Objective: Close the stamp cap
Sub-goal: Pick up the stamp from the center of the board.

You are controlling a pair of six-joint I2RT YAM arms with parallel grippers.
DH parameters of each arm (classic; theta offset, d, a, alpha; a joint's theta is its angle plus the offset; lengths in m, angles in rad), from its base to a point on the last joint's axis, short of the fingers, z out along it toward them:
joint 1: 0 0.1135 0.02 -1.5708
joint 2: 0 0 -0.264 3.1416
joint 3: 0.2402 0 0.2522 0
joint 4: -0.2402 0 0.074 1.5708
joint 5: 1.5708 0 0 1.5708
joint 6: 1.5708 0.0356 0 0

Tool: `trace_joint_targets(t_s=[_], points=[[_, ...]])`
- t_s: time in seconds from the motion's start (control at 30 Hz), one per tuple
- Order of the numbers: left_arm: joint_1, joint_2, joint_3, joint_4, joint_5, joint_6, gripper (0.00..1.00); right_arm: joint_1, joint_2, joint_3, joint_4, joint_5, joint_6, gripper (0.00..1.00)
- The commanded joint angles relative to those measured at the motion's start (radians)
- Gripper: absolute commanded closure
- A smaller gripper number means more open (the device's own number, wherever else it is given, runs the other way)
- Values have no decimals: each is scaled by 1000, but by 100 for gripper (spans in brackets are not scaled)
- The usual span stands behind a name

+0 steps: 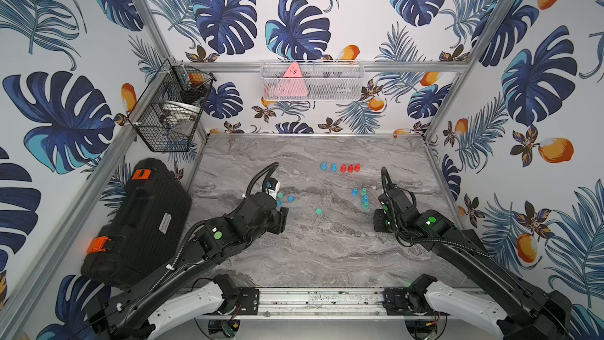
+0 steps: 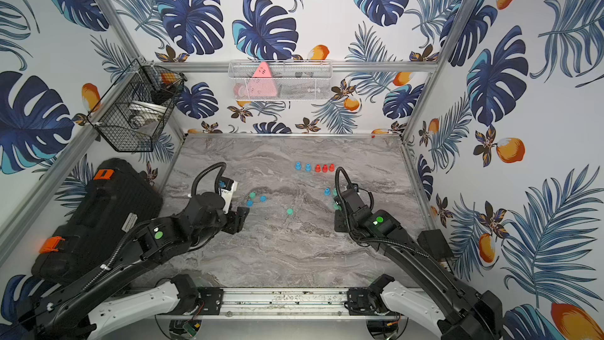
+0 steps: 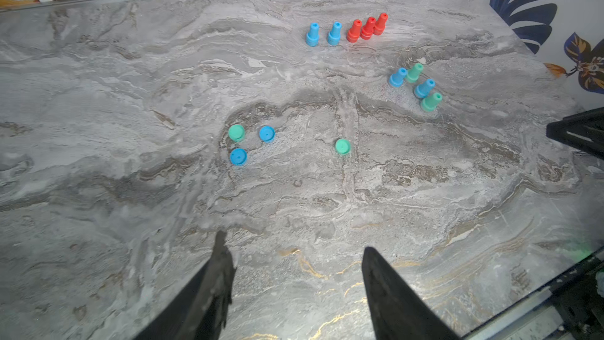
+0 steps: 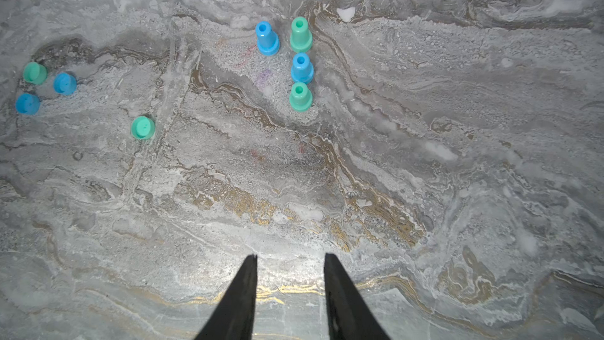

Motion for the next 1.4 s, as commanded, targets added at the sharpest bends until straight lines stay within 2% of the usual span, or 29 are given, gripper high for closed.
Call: trace_joint_targets(t_s=[0.0,0.07,0.13,0.23,0.3,0.43,0.53,0.77,1.03,1.37], points=[[3,-61,-31,-74,-70,48,32,-15,22,2,11,-3,15,63],[3,-92,-68,-86,-79,57,34,-30,43,-13,33,-20,12,63],[7,-112,-88,-110,-92,8,36,-47,77,-18,51,-37,7,63],[8,-165,-143,-59,-39,-9,37,-72,133,0,51,-50,-5,63],[9,-175,-137,-67,-77,-9,35,-82,168,24,47,-50,-20,63],[19,-169,-141,-46,-57,13,35,-109,227,65,50,-46,-50,63],[47,-145,-136,-45,-30,22,36,-151,284,85,86,-91,-65,63],[61,-147,-142,-33,34,33,36,-241,503,200,116,-153,-95,65],[61,-142,-140,-40,39,33,36,-260,659,287,118,-164,-124,65],[60,-133,-138,-39,41,34,36,-267,755,354,142,-177,-125,66]])
